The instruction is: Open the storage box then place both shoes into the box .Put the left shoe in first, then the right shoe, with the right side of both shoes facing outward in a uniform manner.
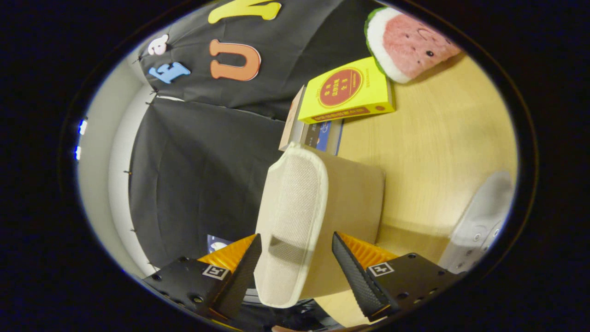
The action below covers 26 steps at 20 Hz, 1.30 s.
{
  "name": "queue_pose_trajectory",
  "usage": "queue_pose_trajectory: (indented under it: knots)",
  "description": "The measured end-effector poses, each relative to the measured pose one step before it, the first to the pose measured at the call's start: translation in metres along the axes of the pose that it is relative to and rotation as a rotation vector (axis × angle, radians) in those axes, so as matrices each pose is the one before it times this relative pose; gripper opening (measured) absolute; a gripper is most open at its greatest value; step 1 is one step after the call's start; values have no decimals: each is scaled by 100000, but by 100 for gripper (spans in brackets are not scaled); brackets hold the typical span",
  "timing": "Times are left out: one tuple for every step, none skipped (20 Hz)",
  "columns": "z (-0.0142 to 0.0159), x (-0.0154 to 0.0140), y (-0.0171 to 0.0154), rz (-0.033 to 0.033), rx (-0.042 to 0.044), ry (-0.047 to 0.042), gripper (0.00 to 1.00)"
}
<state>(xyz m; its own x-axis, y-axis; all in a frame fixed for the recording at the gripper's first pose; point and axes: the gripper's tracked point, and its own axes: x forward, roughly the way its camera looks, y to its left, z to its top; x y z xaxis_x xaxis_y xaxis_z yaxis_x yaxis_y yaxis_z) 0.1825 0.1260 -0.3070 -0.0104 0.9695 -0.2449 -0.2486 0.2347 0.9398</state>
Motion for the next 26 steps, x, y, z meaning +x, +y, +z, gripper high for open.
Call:
queue_pose_trajectory:
  knots:
    - [-485,510,-87,504,151,2550,93]
    - [-196,-112,-204,-377,-114,1031,84]
    - [-131,-73,-64,-283,-73,1061,76]
    - [-341,41,292,751,-236,902,67]
    - [-448,-248,311,698,-759,1004,58]
    - [-644,-91,56,-604,-980,1562,56]
    - [-772,-610,-618,-2170,71,-362,54]
    - [754,362,695,877,1830,-1676,38]
    - [99,-6,105,-1333,255,-1310,22]
    - [-329,-395,257,-1466,-1008,-63,19]
    - [160,-174,702,1051,723,-1217,19]
    - [167,-317,227,-2887,510,-2999,10]
    - [-243,-186,82,-1726,-1215,-540,1]
    - [-136,-163,11,-3060,-1337,-928,1]
    - [183,-63,428,-636,265,-1678,1]
    - [157,-474,738,280,1178,-2244,1]
    - [10,-525,1057,936,896,-1865,1]
    - [-7,-543,1030,925,299,-1807,1]
    - [149,-179,1135,904,216,-1766,1]
    - [-35,66,1301,1026,-640,-682,1]
    - [82,132,1129,-236,-977,-753,1]
    - [93,233,1497,689,-731,-411,1]
    - [332,412,1406,137,-931,-674,1]
    - [216,420,1553,258,-1216,-249,1]
    - [219,469,1734,911,-2187,115,1]
    - [274,770,1297,-977,-2557,-66,1]
